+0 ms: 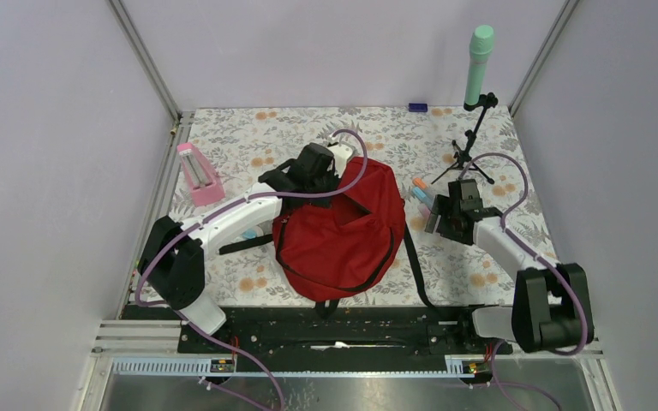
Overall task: Pack the student bag
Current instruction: Adjust the student bag at the center of the board, then pick up the stationery from the center of the board.
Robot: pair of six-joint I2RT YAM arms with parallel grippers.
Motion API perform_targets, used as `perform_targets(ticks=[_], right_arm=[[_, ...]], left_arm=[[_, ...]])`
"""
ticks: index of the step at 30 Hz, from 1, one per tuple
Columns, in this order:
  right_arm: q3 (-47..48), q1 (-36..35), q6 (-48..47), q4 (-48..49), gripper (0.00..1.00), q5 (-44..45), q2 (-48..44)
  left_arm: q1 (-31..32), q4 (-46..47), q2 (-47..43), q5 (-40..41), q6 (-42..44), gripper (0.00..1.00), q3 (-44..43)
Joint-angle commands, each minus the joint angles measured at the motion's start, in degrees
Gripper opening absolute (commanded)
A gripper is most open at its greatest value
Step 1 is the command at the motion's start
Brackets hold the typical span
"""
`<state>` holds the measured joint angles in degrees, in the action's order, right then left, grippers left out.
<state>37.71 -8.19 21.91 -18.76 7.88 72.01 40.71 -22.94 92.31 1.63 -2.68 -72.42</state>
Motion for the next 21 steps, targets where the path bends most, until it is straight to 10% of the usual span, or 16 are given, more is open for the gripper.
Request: perform_targets(ticks=[1, 21], right_arm=[[4.9, 2.0, -0.7, 1.5, 0.81, -2.6, 5.5], [15.7, 2.4, -7.8, -4.6, 0.78, -11.6, 19.0]], left_arm=[[0.1, -3.2, -1.3, -0.1, -1.8, 0.03, -3.8], [0.1, -4.7, -1.8, 0.3, -2.5, 0.04, -4.9]])
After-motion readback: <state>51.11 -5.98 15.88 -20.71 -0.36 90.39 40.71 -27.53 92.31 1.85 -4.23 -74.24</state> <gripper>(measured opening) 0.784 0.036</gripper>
